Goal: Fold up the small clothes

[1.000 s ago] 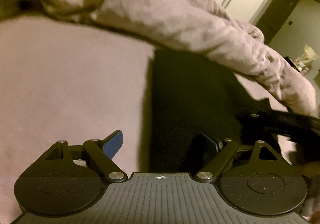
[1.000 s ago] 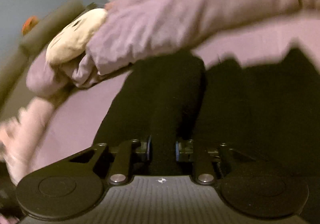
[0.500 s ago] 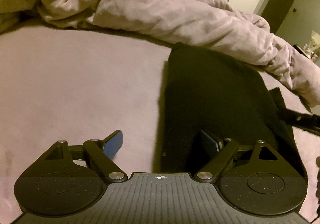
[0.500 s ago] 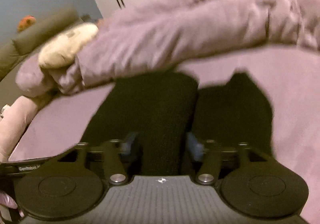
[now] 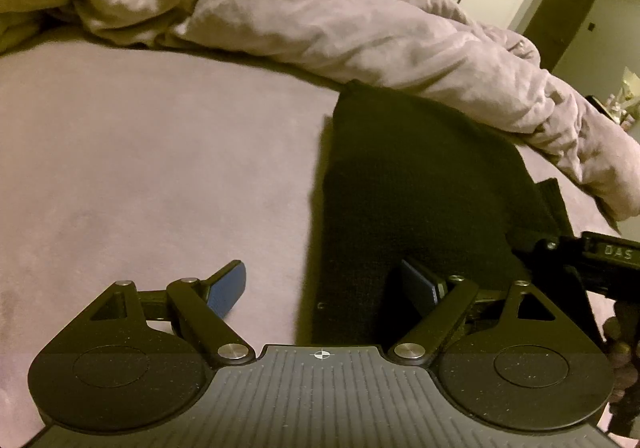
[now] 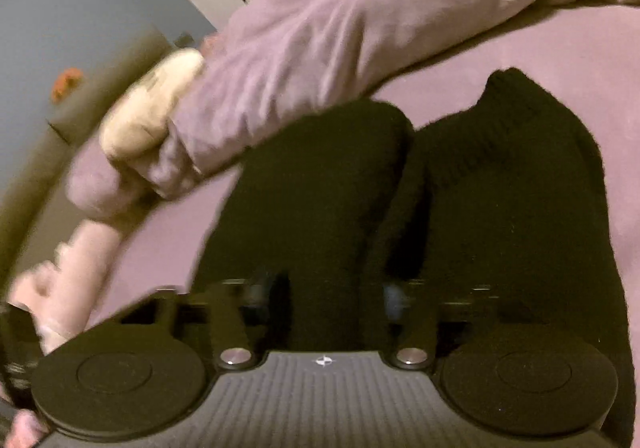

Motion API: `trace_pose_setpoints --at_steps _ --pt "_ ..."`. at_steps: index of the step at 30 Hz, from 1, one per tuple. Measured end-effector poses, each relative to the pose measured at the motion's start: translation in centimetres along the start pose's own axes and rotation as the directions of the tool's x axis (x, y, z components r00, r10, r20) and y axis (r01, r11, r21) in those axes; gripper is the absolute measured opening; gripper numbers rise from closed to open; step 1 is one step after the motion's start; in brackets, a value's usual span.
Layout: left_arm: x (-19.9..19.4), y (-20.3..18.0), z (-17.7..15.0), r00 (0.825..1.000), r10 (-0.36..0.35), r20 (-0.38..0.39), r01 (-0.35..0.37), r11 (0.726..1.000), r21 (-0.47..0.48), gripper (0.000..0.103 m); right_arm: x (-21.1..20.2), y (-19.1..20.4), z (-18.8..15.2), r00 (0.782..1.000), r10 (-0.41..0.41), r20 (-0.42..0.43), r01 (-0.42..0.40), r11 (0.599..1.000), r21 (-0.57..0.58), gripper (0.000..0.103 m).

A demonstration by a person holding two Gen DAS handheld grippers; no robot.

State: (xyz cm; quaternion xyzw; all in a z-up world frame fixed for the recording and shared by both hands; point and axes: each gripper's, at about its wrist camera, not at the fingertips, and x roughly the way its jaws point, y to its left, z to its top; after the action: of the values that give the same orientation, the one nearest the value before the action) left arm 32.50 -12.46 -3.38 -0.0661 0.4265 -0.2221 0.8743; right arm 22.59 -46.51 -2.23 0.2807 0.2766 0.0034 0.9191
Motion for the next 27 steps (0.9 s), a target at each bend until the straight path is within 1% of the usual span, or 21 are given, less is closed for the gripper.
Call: trace_pose_setpoints --at_steps 2,3,4,5,6,7,9,10,11,12,15,18,19,20,22,23,24,25,26,27 --pt "0.1 -0.1 0.0 1.0 0.0 0.001 0.0 1.0 0.0 0.089 0.2 0.0 0.0 1.0 0.003 0.005 -0.003 1.0 0.008 0.038" --pt "0.1 -0.1 0.0 1.0 0.001 0.0 -0.001 1.0 -0.003 0.089 0.5 0.0 0.1 1.0 0.005 0.011 -0.005 1.0 0.019 0.042" --pt "0.0 -0.1 0.0 1.0 0.002 -0.001 -0.002 1.0 -0.005 0.089 0.9 0.2 0.1 1.0 0.007 0.006 -0.007 1.0 0.029 0.049" --pt "0.1 -0.1 0.0 1.0 0.007 -0.001 -0.007 1.0 -0.005 0.089 0.9 0.4 0.1 1.0 0.001 -0.001 -0.001 1.0 0.02 0.051" --pt "0.0 -0.2 0.0 1.0 0.013 0.0 -0.013 1.0 -0.005 0.089 1.0 0.8 0.2 1.0 -0.029 0.001 0.029 1.0 0.005 0.047" --pt "-0.1 -0.2 0.1 1.0 0.015 -0.002 -0.015 1.0 -0.006 0.089 1.0 1.5 0.3 0.997 -0.074 0.009 0.074 0.997 -0.016 0.027" --pt "-0.6 -0.4 0.2 1.0 0.015 0.0 -0.015 1.0 -0.001 0.088 0.3 3.4 0.4 0.989 -0.139 0.049 0.143 0.985 -0.097 0.022" --pt "-0.9 -0.5 0.2 1.0 0.016 0.003 -0.016 1.0 0.004 0.087 -0.4 4.8 0.4 0.985 -0.153 0.083 0.164 0.973 -0.161 0.021" --pt "-1.4 -0.8 0.3 1.0 0.017 0.007 -0.017 1.0 0.016 0.087 -1.5 6.0 0.4 0.979 -0.162 0.122 0.187 0.956 -0.228 0.02" --pt "-1.7 -1.1 0.3 1.0 0.01 0.009 -0.01 1.0 0.03 0.087 -2.4 6.8 0.4 0.974 -0.164 0.153 0.201 0.942 -0.268 0.02" --pt "-2.9 -2.4 0.3 0.999 -0.036 0.015 0.035 0.997 0.062 0.088 -5.4 8.3 0.8 0.951 -0.18 0.252 0.262 0.901 -0.346 0.02" --pt "-3.5 -4.2 0.3 0.998 -0.061 0.027 0.058 0.993 0.098 0.089 -7.6 7.2 1.0 0.929 -0.213 0.302 0.313 0.887 -0.339 0.02" --pt "-3.4 -4.8 0.2 0.997 -0.076 0.018 0.073 0.992 0.106 0.089 -8.0 6.6 0.9 0.92 -0.235 0.314 0.339 0.879 -0.336 0.02" --pt "-3.2 -5.3 0.0 0.996 -0.085 0.008 0.083 0.99 0.11 0.089 -8.2 5.9 0.8 0.915 -0.255 0.311 0.355 0.877 -0.325 0.02" --pt "-2.4 -6.4 -0.7 0.997 -0.078 -0.017 0.08 0.988 0.133 0.09 -7.9 4.1 0.2 0.907 -0.305 0.29 0.389 0.869 -0.306 0.02" --pt "-1.9 -6.8 -1.1 0.997 -0.075 -0.027 0.079 0.987 0.142 0.092 -7.5 2.9 -0.4 0.9 -0.327 0.288 0.412 0.856 -0.313 0.021" --pt "-1.2 -7.2 -1.5 0.997 -0.072 -0.038 0.077 0.986 0.149 0.094 -6.5 1.7 -0.9 0.888 -0.369 0.274 0.446 0.836 -0.321 0.022" --pt "-0.7 -7.5 -1.9 0.996 -0.067 -0.052 0.074 0.986 0.151 0.096 -5.5 0.4 -1.3 0.882 -0.401 0.246 0.464 0.828 -0.314 0.025" --pt "-0.2 -7.7 -2.2 0.995 -0.067 -0.07 0.077 0.986 0.149 0.096 -4.4 -1.0 -1.8 0.882 -0.418 0.216 0.468 0.831 -0.303 0.028" --pt "0.0 -7.9 -2.5 0.995 -0.067 -0.079 0.079 0.985 0.153 0.097 -4.1 -1.8 -2.2 0.884 -0.415 0.215 0.463 0.839 -0.286 0.032"
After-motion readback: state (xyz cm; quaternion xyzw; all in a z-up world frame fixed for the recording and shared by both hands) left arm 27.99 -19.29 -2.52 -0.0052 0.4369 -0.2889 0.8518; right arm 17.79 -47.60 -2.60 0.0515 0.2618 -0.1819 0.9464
